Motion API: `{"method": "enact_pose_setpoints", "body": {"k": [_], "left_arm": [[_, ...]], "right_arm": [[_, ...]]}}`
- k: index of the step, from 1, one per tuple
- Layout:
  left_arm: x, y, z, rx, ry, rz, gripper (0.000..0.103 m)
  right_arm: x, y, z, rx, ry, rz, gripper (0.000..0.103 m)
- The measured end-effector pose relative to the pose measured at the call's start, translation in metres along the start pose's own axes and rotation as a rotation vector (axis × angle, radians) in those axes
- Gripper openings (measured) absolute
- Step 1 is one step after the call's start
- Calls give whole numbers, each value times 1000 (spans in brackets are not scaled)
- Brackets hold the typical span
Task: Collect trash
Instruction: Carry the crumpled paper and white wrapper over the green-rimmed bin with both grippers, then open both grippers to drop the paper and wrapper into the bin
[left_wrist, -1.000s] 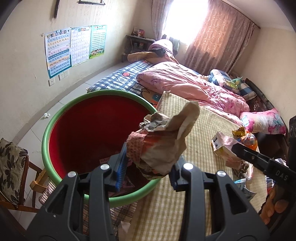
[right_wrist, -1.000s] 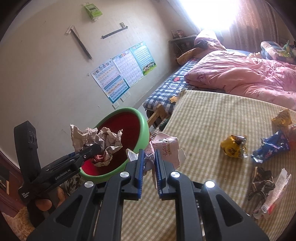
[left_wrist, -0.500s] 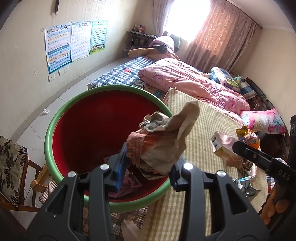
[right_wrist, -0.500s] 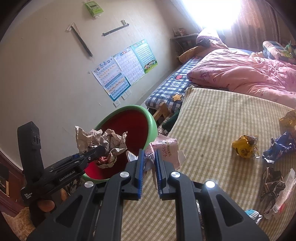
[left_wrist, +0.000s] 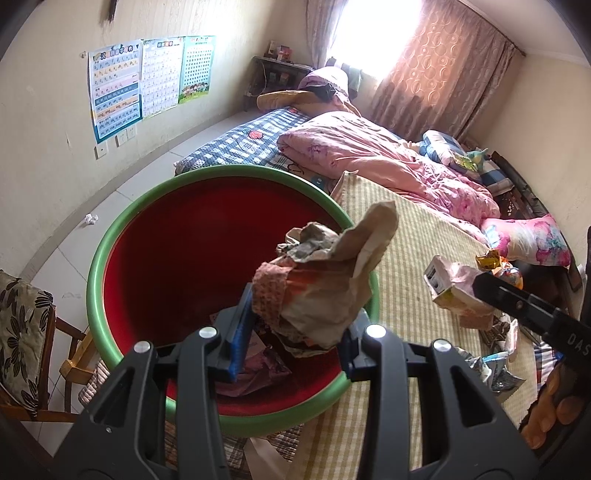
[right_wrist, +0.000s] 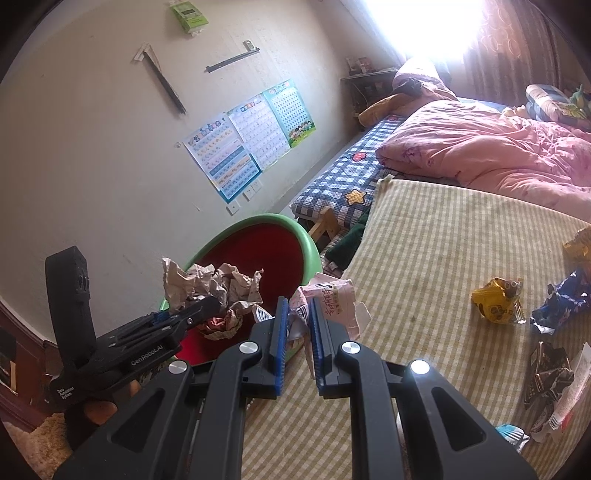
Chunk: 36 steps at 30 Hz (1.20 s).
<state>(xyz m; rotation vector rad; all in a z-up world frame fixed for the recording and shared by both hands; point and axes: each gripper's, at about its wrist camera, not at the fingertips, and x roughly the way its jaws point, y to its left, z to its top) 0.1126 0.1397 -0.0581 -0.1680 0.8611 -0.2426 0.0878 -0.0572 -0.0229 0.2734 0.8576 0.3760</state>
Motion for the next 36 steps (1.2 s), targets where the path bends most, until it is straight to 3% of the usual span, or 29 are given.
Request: {"method": "enact_pose_setpoints", "body": {"k": [32,34,36], "left_arm": [[7,45,4,-75,4,89,37],[6,48,3,-84,4,98,42],[5,50,3,-96,-6,115,63]], "right_arm": [[56,51,28,-107,38,100,14],[57,53,29,-114,35,111,15],[56,52,29,-108,26,115,39]]}}
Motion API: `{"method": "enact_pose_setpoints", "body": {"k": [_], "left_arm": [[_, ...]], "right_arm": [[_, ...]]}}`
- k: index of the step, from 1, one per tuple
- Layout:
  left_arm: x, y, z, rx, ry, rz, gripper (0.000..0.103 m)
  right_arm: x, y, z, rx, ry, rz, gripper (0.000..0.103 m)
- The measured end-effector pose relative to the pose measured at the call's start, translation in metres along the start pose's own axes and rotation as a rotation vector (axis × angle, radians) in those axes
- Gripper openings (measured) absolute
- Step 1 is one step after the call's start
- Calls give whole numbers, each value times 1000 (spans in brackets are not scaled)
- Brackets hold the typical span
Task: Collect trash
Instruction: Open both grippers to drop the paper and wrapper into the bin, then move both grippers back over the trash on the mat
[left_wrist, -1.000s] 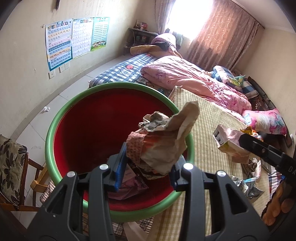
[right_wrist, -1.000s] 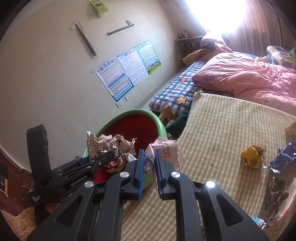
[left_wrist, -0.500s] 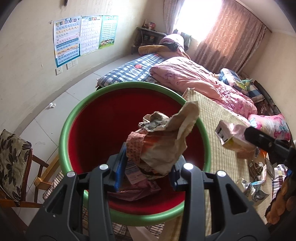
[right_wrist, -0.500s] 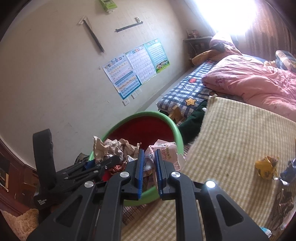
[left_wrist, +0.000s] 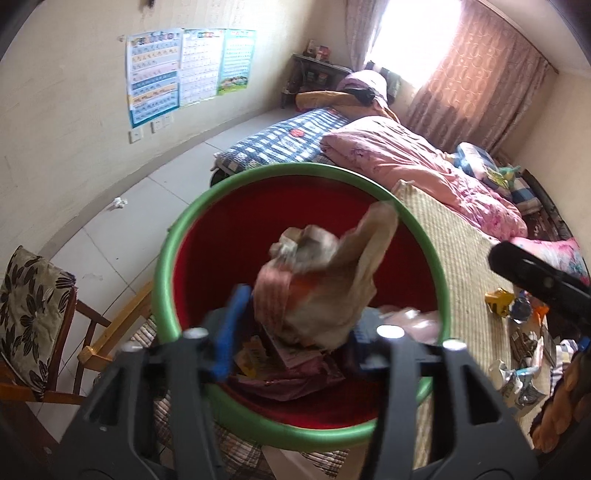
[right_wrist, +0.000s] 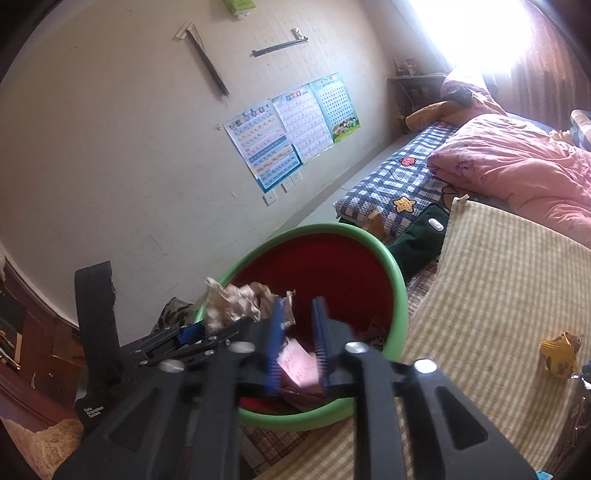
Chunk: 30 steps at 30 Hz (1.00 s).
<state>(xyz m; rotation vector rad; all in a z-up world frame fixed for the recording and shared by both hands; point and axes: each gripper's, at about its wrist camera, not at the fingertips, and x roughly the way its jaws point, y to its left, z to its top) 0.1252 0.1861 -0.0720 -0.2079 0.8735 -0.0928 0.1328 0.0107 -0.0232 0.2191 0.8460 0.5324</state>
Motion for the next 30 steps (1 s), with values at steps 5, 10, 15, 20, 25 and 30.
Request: {"method": "enact_pose_setpoints", "body": {"k": [5,10,15,20,25,30], "left_arm": [[-5,1,0,-14,-32,25,78],[-10,-8,-2,-9,-40,25,78],[-24,-25,-5,-14,-82,4,78],[-35,-58,-14,23,-89,-41,78],[-24,-109,-47,125,42,-138,78],[-9,-152,-76,181,151,-212,78]], "right_arm": [[-9,-6,-3,14,-12,-6,41],[-29,-23,-8,34,-27,-39,44],[-55,-49,-19,68,-43,-100,48],[-91,-95,-35,121,-45,-203,52],[-127,-135,-63,201,-42,-270,52],[-153,-152,-91,229,-11,-283,52]]}}
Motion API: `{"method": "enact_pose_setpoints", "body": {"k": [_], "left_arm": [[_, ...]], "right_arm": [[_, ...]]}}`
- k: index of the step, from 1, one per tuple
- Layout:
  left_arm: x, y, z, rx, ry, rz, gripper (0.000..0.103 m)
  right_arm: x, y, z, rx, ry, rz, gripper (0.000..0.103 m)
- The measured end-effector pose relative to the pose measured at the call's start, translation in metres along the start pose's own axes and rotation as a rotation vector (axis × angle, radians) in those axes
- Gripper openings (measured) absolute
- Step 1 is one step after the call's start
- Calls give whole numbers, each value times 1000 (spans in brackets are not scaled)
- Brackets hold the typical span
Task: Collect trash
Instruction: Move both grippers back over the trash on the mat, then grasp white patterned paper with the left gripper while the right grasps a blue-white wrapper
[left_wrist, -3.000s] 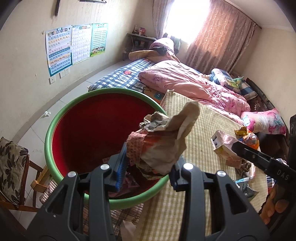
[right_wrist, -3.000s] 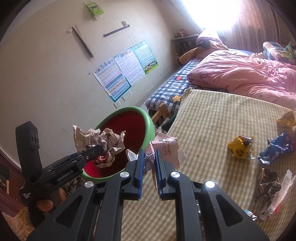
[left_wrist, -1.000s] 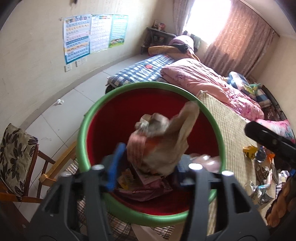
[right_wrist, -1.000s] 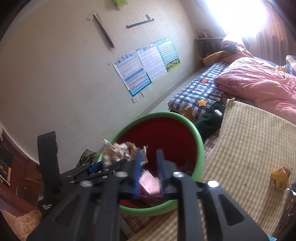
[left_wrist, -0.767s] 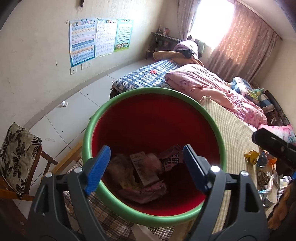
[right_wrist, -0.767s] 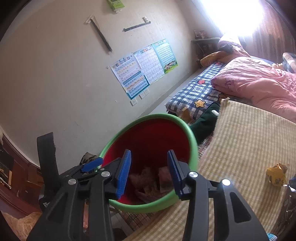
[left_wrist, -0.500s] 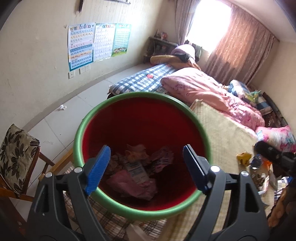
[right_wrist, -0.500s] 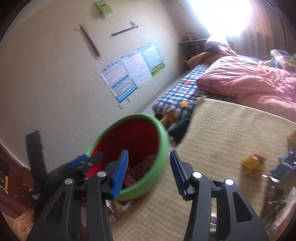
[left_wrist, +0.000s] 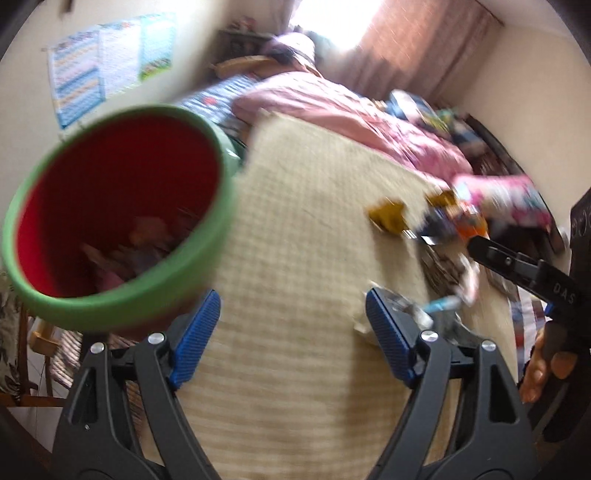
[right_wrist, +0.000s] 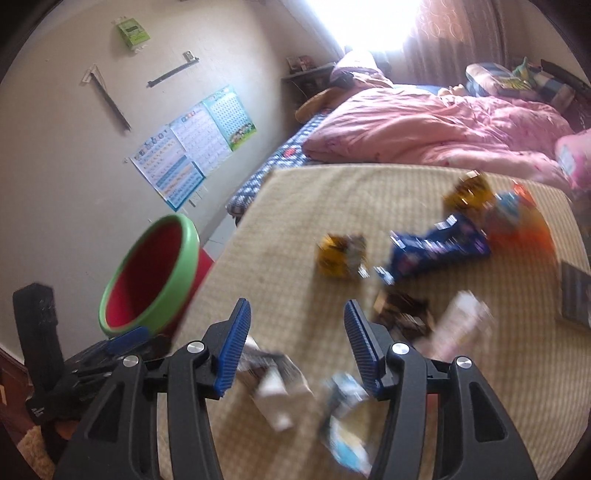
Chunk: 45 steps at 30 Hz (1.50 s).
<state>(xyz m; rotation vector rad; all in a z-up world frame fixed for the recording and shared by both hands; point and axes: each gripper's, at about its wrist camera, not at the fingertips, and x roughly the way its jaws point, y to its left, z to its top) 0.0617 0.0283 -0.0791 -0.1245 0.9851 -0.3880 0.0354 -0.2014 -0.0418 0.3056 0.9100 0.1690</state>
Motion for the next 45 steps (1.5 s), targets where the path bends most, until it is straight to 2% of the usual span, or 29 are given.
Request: {"method": "enact_pose_setpoints", "body": {"k": [6,10,14,16,17,21,30,35,37,39,42,45], "left_arm": [[27,-56,-18,78,61,-43,79],[56,-75,-30,107,100,5,83],[68,-80,-36,119,98,46,84],[66,-80,-38,109,87,53,71],[65,-78,-37,91,83,53,59],[57,-68,-37,25,86,33,57],[38,-51,-48,-8,65,112,59],[36,-44,-47,-21,65,126,59],[36,-43,-48,-22,66,127,59],[37,-44,-47,-23,65,136,59],[34,-42,-46,-30,49,148,59],[28,-40,-43,-33,29,151,59]], "right_arm": [[-21,-24,-25,21,25,0,52],[-33,-40,-38,32,41,8,52],[-38,-40,-46,24,64,27,52],[-38,-41,-50,17,80,45,53],[-37,-40,-50,14,86,52,52],[-31,-34,-53,-7,114,85,53],[-9,-29,-54,-26,170,118,53],[3,-24,-52,-35,191,120,52],[6,-21,-54,-43,198,120,42],[8,-18,-56,-54,200,116,22],[5,-15,-54,-63,178,119,15],[2,-12,-51,-76,163,119,15]]}}
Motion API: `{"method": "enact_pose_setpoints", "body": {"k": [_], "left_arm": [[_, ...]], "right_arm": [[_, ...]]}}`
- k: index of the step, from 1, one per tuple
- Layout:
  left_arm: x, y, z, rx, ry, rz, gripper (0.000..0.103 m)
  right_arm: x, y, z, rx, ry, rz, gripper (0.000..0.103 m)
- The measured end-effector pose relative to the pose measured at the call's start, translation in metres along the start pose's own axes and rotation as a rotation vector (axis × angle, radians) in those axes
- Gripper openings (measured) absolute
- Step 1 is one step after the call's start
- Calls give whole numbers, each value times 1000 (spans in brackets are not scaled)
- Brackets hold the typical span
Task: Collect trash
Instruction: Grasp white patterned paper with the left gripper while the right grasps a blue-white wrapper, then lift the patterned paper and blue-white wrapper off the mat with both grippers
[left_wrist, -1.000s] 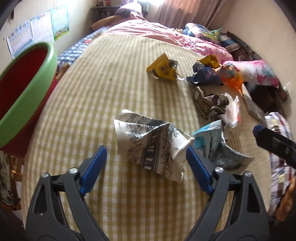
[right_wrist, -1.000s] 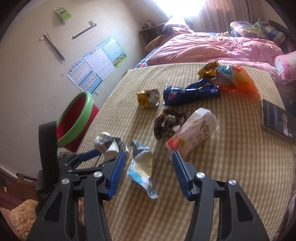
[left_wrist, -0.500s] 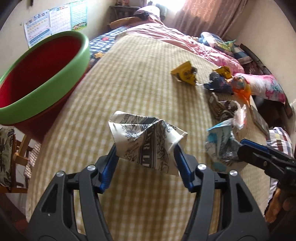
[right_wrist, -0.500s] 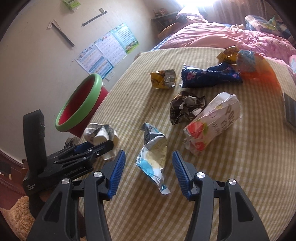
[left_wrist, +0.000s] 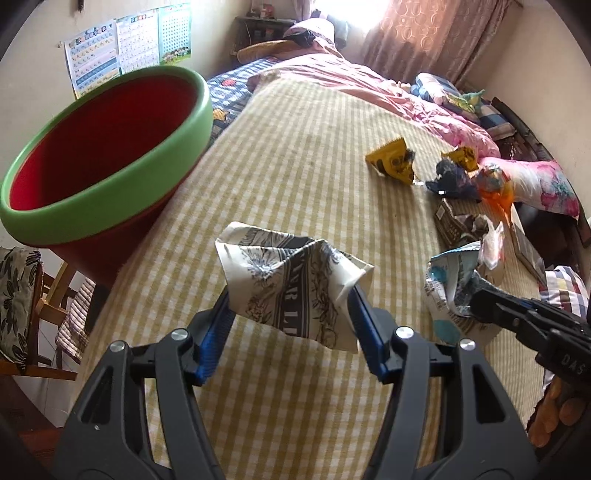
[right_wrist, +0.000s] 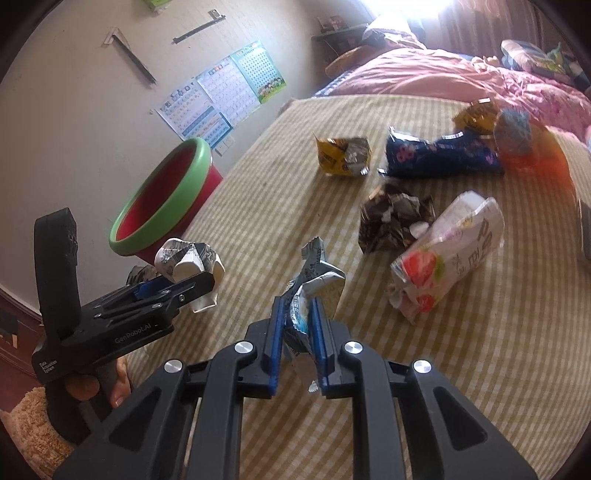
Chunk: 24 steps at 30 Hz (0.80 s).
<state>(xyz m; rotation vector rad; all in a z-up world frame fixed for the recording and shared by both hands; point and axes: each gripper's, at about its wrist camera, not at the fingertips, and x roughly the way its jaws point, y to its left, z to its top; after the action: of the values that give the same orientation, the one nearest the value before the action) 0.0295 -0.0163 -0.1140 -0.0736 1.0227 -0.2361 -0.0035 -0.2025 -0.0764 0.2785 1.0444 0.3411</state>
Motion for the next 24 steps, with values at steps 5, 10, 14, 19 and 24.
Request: {"method": "enact_pose_setpoints", "body": {"k": [5,10,14,19,24], "left_arm": [[-7,4,6,-7,-23,4,59],[-12,8,11,-2,-31,7,59],[-13,12,14,-3,-33,11,59],[-12,15,17,-5,-34,11,59],[-12,17,19,-6,-34,3,59]], "right_arm": [[-3,10,8,-19,-19,18,15],[1,14,12,-20,-20,36,15],[2,14,14,-12,-24,51,16],[1,19,19,-13,-38,71,16],[0,23,23,-21,-48,65,16]]}}
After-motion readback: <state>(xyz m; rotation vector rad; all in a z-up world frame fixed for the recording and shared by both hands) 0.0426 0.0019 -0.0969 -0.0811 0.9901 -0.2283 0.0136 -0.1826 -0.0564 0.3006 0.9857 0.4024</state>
